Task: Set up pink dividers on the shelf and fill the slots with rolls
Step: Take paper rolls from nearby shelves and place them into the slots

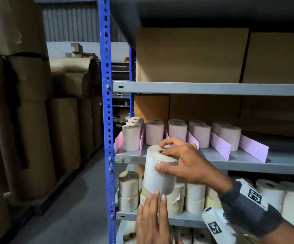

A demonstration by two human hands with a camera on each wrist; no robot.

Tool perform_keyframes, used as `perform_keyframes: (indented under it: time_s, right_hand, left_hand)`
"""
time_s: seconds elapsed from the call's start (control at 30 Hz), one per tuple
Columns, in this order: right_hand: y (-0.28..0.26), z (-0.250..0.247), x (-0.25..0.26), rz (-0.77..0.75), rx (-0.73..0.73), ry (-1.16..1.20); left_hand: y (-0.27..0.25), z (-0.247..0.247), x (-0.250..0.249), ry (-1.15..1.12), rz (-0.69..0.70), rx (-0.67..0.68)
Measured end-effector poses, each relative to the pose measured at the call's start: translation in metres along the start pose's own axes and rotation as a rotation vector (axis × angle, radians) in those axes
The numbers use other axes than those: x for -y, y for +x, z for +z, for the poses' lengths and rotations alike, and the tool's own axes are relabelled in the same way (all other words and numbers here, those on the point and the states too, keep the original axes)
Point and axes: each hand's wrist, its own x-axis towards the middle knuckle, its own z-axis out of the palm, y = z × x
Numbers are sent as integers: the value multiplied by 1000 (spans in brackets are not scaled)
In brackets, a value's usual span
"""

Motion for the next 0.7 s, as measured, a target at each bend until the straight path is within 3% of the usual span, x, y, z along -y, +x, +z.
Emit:
perform_keyframes:
  time_s: [0.13, 0.3, 0.7]
  right_hand:
    - [33, 4, -6, -6, -9, -90]
    - [64, 8, -21, -10, -24, -126]
    - [133, 21, -75, 17, 32, -202]
  left_hand:
    - [22, 5, 12, 69, 12, 222]
    - [50, 23, 27, 109, 29, 338]
    - [100, 90, 46, 112, -15, 355]
